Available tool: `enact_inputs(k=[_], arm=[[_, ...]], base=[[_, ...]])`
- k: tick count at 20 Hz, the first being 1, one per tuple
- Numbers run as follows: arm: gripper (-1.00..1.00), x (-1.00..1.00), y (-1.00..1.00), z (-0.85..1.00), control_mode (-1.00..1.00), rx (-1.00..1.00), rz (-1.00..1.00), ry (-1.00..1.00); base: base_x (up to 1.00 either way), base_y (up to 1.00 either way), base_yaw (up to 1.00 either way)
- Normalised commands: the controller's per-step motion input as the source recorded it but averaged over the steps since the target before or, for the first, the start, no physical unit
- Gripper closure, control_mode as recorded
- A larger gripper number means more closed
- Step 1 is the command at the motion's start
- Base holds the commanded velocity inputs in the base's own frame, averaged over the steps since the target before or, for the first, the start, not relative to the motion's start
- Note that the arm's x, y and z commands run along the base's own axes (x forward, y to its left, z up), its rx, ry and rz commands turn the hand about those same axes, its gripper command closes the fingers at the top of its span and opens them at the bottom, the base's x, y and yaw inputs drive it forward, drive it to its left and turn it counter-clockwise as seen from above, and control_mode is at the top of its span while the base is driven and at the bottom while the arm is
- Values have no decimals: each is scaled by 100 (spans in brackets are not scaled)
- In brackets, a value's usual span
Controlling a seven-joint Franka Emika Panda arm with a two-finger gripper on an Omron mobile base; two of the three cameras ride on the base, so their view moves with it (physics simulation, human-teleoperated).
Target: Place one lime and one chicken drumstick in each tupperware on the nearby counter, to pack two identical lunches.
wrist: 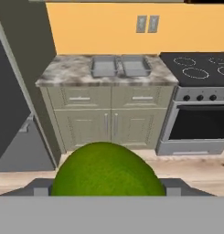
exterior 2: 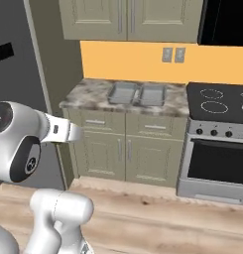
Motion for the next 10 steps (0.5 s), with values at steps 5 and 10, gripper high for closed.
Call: enact_inputs(k=[5,10], arm=[[100,0,0,0,100,0,0,0],[100,0,0,0,100,0,0,0]], base=[[100,0,0],[100,0,0]])
